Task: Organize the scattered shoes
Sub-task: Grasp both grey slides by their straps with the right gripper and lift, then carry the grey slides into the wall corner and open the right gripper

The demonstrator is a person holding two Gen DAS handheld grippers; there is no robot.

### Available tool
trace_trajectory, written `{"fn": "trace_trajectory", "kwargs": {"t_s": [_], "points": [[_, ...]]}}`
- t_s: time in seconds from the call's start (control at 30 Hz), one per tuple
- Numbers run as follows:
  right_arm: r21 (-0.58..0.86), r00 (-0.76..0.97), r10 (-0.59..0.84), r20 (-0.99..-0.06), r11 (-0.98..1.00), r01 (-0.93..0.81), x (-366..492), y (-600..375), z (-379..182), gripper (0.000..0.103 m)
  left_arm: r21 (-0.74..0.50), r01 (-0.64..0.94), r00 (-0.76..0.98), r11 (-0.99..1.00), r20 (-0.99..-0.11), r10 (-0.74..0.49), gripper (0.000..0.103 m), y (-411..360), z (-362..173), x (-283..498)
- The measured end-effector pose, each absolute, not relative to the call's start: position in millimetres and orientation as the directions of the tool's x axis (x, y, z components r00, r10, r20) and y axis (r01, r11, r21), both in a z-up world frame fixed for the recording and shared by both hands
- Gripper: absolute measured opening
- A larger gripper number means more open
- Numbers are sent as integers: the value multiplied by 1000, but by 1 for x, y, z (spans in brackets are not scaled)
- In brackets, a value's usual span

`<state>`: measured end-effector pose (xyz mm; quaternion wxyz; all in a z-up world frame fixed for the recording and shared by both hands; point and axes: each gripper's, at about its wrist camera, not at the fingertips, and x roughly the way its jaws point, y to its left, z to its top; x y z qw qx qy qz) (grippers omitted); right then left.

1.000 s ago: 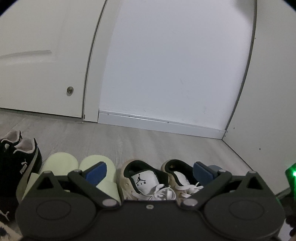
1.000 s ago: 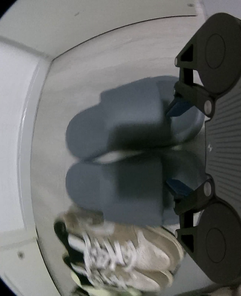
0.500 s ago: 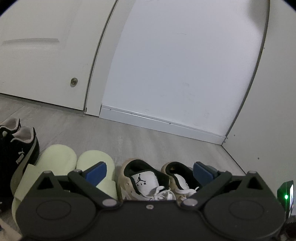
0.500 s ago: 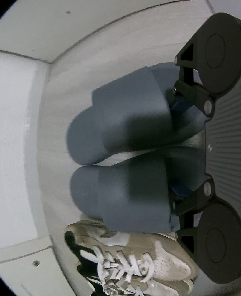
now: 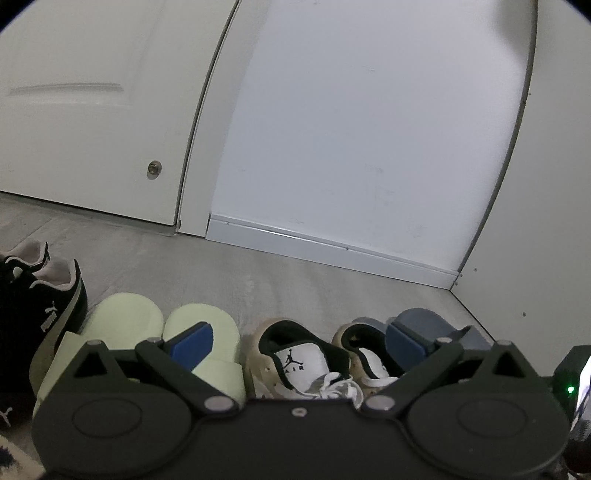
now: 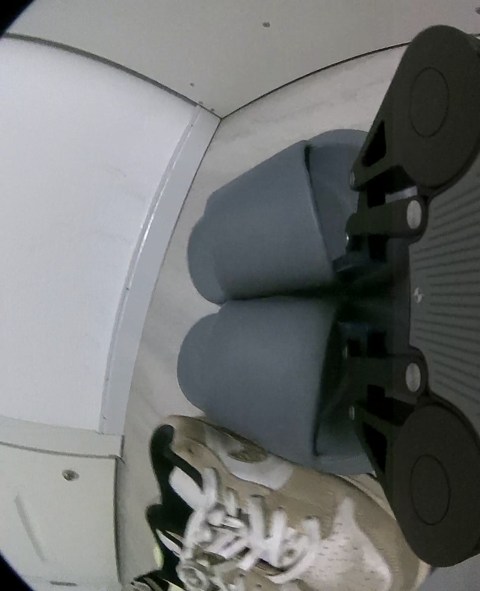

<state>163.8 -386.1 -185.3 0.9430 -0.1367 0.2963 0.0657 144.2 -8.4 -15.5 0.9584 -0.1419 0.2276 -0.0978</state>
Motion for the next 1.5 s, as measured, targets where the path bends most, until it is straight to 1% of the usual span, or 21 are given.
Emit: {"fn": "trace_trajectory", "kwargs": {"t_s": [0.07,0.13,0.2,0.3,0.4,0.5,0.57,0.6,0.67,0.83,0.93,1.03,1.2,1.37,1.4,1.5], "points": [[-223,840,36,-542,957,-185,162,-389,-178,23,-317,120,877,941,-410,-250,101,-8,-15,143],[-165,871,35,-490,977,-132,157,-398,-163,22,-315,119,876,942,-413,-248,101,-9,-16,142],[-140,881,36,-472,984,-115,164,-395,-159,23,-305,120,874,945,-418,-246,101,-11,-17,141],[-162,902,19,-432,982,-98,168,-392,-151,24,-284,129,873,950,-423,-245,101,-13,-17,140],[-134,906,13,-422,988,-77,172,-396,-149,25,-274,134,874,952,-420,-244,101,-14,-18,139],[-110,920,-8,-392,993,-38,182,-403,-143,27,-276,131,874,952,-421,-243,101,-15,-21,143],[-106,926,-38,-375,994,-2,191,-409,-138,27,-278,126,874,952,-423,-240,101,-16,-23,147],[-137,933,-81,-350,990,34,199,-415,-136,27,-279,124,874,952,-424,-238,101,-17,-25,149],[-148,937,-108,-333,987,61,202,-422,-137,27,-281,120,874,952,-425,-235,101,-19,-27,153],[-109,934,-207,-292,977,183,236,-465,-144,27,-264,138,866,955,-435,-246,101,-32,-36,168],[-103,932,-237,-275,971,216,253,-480,-149,27,-250,146,857,957,-452,-249,101,-37,-40,172],[-56,928,-264,-264,964,259,276,-500,-156,27,-247,146,852,958,-461,-249,101,-39,-43,175],[0,918,-285,-275,955,296,311,-521,-167,27,-311,109,834,944,-488,-257,101,-30,-49,185],[64,894,-298,-335,939,337,341,-549,-185,26,-381,74,822,922,-500,-273,101,-19,-54,191],[80,890,-295,-348,936,342,346,-555,-188,16,-389,70,819,918,-502,-276,101,-18,-55,192],[28,896,-275,-349,953,303,355,-549,-192,16,-408,60,815,911,-506,-281,101,-15,-56,195]]}}
